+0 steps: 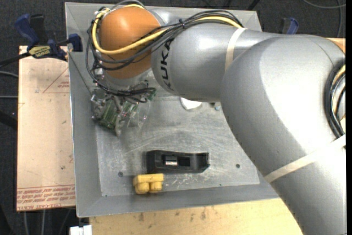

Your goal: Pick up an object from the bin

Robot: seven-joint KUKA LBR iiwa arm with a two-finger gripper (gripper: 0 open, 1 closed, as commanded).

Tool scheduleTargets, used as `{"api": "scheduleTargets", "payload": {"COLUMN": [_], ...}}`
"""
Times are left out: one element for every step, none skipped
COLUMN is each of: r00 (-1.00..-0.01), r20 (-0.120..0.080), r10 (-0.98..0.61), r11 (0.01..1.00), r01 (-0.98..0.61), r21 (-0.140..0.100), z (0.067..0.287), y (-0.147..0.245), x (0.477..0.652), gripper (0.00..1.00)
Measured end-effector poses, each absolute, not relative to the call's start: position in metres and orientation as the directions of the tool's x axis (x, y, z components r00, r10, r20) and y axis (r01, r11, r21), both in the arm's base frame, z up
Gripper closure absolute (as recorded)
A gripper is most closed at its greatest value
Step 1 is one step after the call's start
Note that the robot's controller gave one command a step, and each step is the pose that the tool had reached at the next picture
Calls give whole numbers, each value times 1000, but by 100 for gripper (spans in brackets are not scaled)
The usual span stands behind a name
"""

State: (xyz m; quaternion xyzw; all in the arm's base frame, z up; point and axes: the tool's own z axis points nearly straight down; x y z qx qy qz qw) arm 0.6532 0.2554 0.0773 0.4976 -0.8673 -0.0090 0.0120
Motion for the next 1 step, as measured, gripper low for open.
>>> {"api": "scheduleTargets", "payload": {"r00": [-504], "r20": [10], "r10": [-864], "r11": [504], "r01": [-863], "r21": [27], "z": [77], "y": [256], "x": [653], "gripper": [100]}}
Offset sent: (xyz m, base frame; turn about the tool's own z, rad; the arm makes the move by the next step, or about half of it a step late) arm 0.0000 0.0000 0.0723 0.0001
